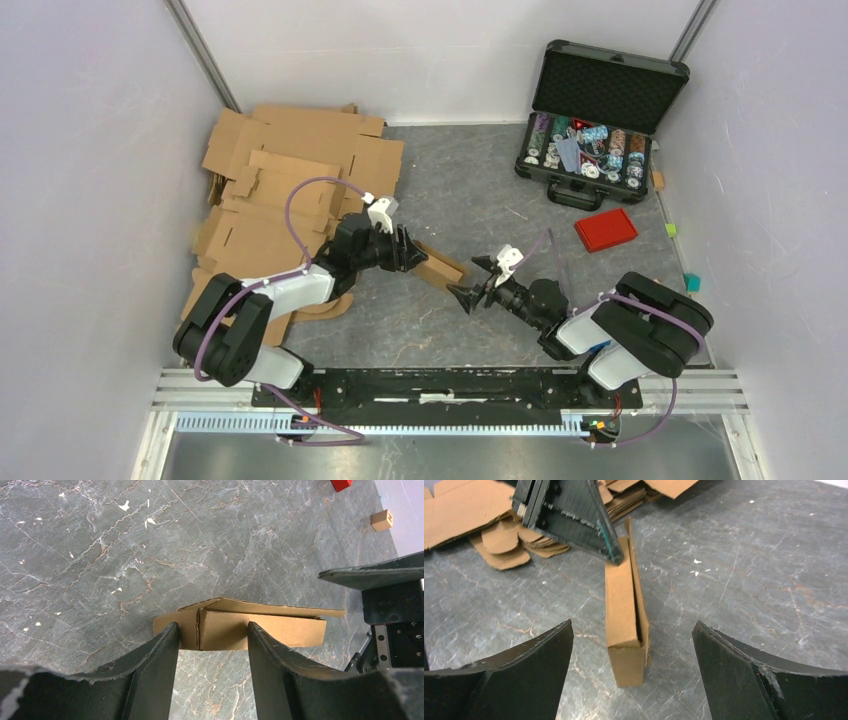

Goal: Fold the paper box
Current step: Close the paper box at the center of the board.

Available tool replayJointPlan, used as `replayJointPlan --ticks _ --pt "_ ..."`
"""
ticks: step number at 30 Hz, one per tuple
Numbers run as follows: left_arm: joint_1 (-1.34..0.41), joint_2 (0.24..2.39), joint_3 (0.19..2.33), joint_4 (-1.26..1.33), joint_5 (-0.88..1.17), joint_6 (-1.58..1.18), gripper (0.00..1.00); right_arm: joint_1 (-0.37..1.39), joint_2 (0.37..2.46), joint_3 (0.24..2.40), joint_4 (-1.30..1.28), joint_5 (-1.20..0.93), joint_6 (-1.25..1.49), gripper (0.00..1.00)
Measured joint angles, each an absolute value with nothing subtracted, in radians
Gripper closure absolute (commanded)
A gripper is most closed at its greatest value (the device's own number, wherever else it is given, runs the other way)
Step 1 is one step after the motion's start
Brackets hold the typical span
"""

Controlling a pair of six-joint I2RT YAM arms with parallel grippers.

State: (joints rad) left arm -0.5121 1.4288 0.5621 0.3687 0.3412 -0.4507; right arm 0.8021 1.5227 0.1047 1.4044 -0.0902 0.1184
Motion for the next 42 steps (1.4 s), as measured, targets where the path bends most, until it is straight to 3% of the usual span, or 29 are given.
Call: replayJointPlan --ticks 19,42 --pt "-0.513 1.43 0.564 0.368 0.342 -0.45 0.42 0.774 1.437 0.171 1.214 0.039 0.076 0.08" --pt "-0.517 1.431 0.567 0.359 0.342 -0.449 0.43 0.763 1.422 0.148 1.198 0.05 0.059 0.1"
